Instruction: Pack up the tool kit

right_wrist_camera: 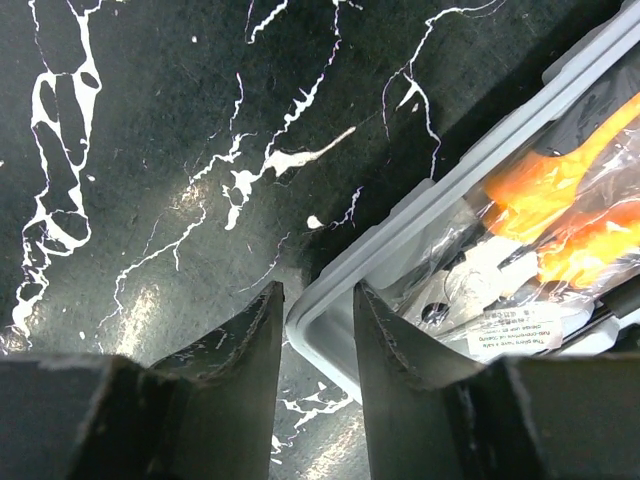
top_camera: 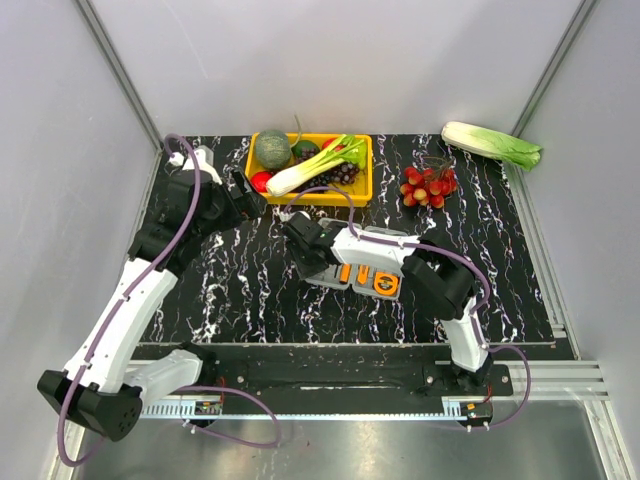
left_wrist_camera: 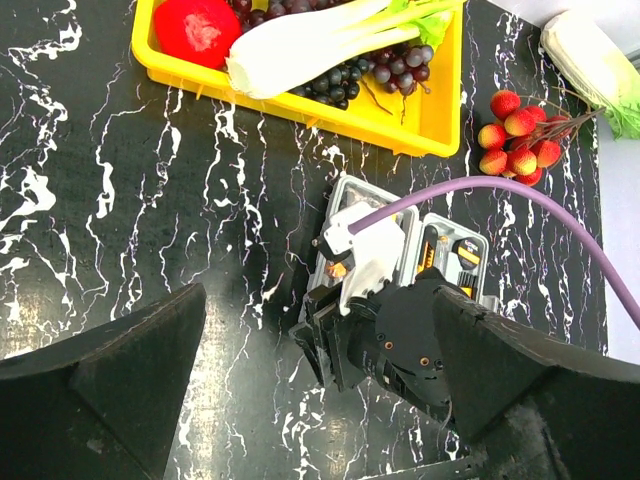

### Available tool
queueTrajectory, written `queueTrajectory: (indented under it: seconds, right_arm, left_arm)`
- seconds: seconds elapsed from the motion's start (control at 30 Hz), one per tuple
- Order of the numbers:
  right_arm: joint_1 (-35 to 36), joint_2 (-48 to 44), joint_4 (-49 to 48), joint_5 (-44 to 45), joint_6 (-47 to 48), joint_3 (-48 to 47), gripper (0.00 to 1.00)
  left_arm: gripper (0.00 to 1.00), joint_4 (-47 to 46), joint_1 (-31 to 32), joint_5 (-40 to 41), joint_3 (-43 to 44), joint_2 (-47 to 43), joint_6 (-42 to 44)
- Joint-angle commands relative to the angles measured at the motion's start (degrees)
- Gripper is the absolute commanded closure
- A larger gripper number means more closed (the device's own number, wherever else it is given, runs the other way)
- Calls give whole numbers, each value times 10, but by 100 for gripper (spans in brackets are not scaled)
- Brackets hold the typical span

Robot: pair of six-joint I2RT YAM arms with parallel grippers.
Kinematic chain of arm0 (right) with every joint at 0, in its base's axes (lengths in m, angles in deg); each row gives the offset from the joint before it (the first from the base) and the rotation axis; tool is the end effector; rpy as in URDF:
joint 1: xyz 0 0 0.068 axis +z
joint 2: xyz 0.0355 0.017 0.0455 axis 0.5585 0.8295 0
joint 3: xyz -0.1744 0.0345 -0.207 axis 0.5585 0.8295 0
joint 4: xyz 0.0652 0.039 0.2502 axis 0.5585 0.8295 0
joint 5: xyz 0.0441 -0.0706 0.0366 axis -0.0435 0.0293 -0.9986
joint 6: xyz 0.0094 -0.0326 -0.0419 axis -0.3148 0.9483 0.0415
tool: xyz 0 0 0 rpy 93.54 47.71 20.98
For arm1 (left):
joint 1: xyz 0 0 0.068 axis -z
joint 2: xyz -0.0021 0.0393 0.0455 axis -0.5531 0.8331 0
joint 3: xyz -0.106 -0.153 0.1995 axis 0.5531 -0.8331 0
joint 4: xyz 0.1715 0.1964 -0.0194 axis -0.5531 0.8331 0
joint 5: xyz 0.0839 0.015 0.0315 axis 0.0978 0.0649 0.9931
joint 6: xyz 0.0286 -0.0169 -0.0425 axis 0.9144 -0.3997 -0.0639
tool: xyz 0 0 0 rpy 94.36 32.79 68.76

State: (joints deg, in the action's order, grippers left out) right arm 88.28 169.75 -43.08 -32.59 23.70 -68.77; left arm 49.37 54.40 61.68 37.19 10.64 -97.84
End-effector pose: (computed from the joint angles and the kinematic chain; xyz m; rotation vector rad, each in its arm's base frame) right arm 0.2575 0.3533 0.1714 -0.7494 2.5595 0.3262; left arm 0.2026 -0.0741 0.3825 -0.3131 2.1019 -0.5031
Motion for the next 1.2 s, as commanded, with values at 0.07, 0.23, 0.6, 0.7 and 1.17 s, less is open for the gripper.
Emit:
queueTrajectory:
  seconds: [0.07, 0.23, 0.6, 0.7, 1.17]
  right_arm:
    - [1, -5, -12, 0, -13, 12, 63]
    - [9, 8, -17, 14, -16, 15, 70]
    - [10, -97, -117, 22, -34, 117, 100]
    - [10, -139, -145, 26, -44, 138, 100]
    - [10, -184, -190, -79, -112, 132, 100]
  left_arm:
    - [1, -5, -10, -29, -2, 2, -7]
    - [1, -45, -29, -105, -30, 19, 19]
    - [1, -88, -124, -293, -68, 147, 20]
    - [1, -116, -124, -308, -89, 166, 17]
    - [1, -293, -78, -391, -187, 237, 2]
